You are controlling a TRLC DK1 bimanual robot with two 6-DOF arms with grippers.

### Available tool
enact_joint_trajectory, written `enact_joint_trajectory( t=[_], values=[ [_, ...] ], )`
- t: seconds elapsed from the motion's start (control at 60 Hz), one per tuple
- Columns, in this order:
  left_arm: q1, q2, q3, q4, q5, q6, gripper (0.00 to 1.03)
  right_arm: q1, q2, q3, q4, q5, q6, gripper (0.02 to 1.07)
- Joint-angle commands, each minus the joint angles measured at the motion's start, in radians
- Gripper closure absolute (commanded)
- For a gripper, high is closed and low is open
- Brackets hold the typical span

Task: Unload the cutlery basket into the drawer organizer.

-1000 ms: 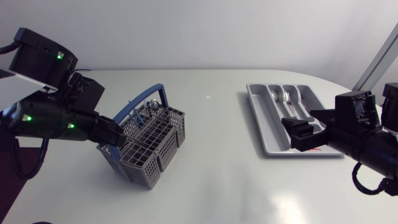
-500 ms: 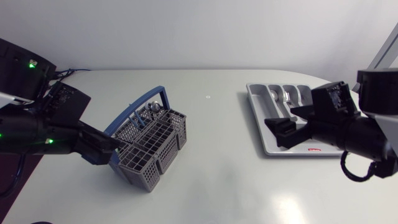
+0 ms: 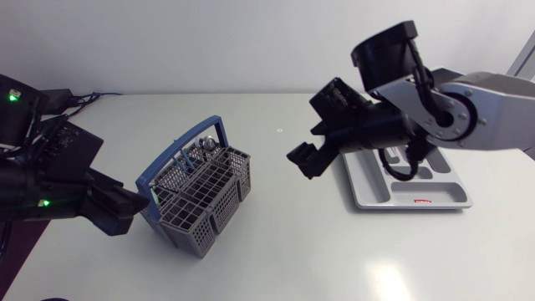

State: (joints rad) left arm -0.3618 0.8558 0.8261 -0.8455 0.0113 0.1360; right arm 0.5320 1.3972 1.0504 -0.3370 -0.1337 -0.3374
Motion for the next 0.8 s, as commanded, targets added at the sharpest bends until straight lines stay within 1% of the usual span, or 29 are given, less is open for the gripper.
enact_joint_trajectory(
  t=[0.0, 0.05, 0.117, 0.217, 0.35, 0.4, 0.467, 0.683, 0.783],
  values=[
    [0.007, 0.002, -0.039, 0.016, 0.001, 0.017, 0.19, 0.029, 0.077, 0.105, -0.028, -0.004, -0.055, 0.07],
    [0.004, 0.008, -0.039, 0.025, 0.003, 0.014, 0.19, 0.048, 0.114, 0.151, -0.051, -0.003, -0.098, 0.07],
    [-0.008, 0.019, -0.035, 0.033, 0.003, 0.010, 0.19, 0.065, 0.163, 0.195, -0.053, -0.004, -0.137, 0.07],
    [-0.014, 0.034, -0.031, 0.045, 0.001, 0.008, 0.19, 0.077, 0.258, 0.263, -0.043, -0.037, -0.178, 0.07],
    [-0.020, 0.049, -0.035, 0.063, 0.001, 0.008, 0.19, 0.068, 0.393, 0.378, -0.063, -0.110, -0.158, 0.07],
    [-0.022, 0.055, -0.036, 0.068, 0.001, 0.008, 0.19, 0.065, 0.428, 0.405, -0.059, -0.110, -0.149, 0.08],
    [-0.022, 0.061, -0.039, 0.077, 0.003, 0.007, 0.19, 0.065, 0.470, 0.444, -0.048, -0.112, -0.132, 0.13],
    [-0.022, 0.083, -0.058, 0.114, 0.001, 0.005, 0.19, 0.072, 0.577, 0.539, 0.033, -0.121, -0.086, 0.15],
    [-0.017, 0.094, -0.062, 0.126, 0.001, 0.005, 0.19, 0.091, 0.612, 0.580, 0.039, -0.126, -0.080, 0.16]
  ],
)
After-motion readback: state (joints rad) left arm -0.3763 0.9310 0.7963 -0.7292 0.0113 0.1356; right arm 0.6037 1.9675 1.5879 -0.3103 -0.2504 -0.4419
